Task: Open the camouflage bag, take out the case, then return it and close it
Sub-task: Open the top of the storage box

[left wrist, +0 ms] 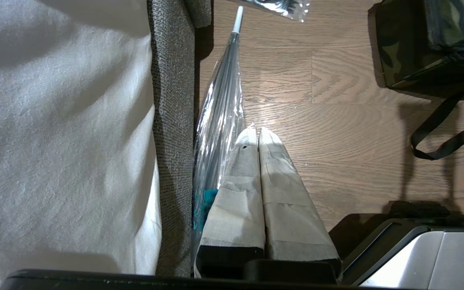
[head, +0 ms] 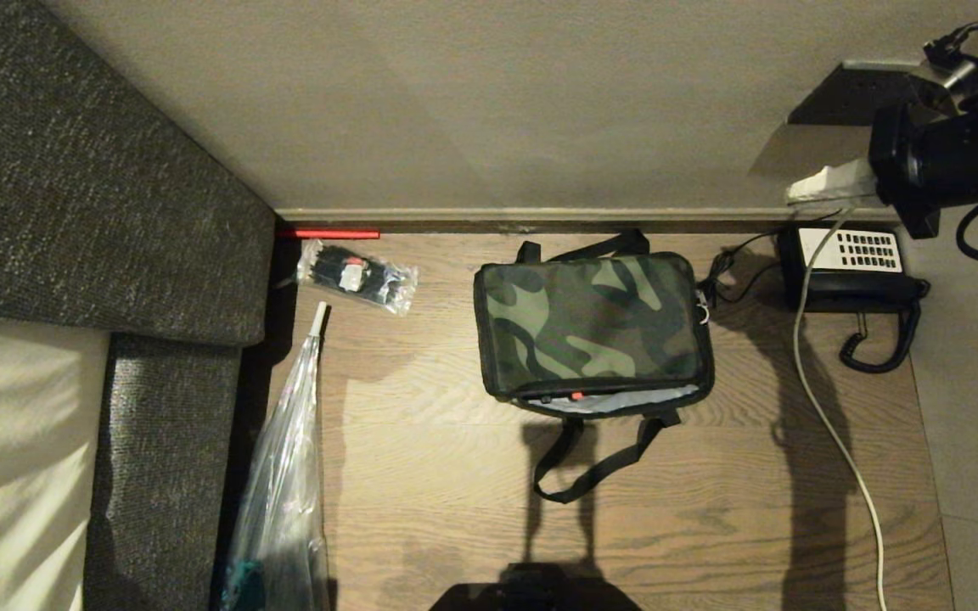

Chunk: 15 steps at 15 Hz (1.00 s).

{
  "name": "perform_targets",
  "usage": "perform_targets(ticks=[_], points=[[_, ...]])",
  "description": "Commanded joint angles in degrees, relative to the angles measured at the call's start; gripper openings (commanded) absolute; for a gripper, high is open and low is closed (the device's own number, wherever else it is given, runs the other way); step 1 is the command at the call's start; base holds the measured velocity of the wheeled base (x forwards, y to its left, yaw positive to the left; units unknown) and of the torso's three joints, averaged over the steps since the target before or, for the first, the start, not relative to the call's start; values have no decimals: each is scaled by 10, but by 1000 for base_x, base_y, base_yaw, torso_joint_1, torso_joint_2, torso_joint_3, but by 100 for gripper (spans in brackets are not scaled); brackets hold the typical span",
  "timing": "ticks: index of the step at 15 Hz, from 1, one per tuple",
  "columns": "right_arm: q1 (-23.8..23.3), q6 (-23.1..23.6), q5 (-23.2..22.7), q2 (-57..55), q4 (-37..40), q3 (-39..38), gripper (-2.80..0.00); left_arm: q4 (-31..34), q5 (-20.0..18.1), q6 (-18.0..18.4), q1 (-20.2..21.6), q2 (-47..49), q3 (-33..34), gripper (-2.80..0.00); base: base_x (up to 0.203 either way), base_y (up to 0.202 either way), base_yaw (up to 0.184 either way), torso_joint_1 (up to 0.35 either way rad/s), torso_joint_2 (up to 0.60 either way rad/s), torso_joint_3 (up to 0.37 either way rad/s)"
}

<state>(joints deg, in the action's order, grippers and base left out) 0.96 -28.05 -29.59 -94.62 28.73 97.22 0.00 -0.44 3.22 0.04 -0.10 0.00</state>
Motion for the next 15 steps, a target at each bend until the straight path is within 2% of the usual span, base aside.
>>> perform_targets(ticks=[1, 3, 4, 8, 9, 12, 14, 15], points=[[0, 8, 1, 1, 6, -1, -280, 0, 0, 0, 0, 1, 1, -280, 0, 0, 0, 0, 0, 0], [0, 39, 6, 3, 24, -11, -280, 0, 0, 0, 0, 1, 1, -280, 0, 0, 0, 0, 0, 0], [-1, 72, 10, 9, 42, -31, -280, 0, 0, 0, 0, 1, 1, -280, 0, 0, 0, 0, 0, 0], [-2, 249, 64, 22, 81, -128, -280, 0, 0, 0, 0, 1, 1, -280, 0, 0, 0, 0, 0, 0], [-5, 271, 71, 24, 84, -148, -280, 0, 0, 0, 0, 1, 1, -280, 0, 0, 0, 0, 0, 0], [-9, 281, 70, 17, 75, -210, -280, 0, 0, 0, 0, 1, 1, -280, 0, 0, 0, 0, 0, 0], [-9, 270, 69, -1, -10, -258, -280, 0, 0, 0, 0, 1, 1, -280, 0, 0, 0, 0, 0, 0], [-9, 252, 69, -18, -65, -276, 0, 0, 0, 0, 0, 1, 1, -280, 0, 0, 0, 0, 0, 0]])
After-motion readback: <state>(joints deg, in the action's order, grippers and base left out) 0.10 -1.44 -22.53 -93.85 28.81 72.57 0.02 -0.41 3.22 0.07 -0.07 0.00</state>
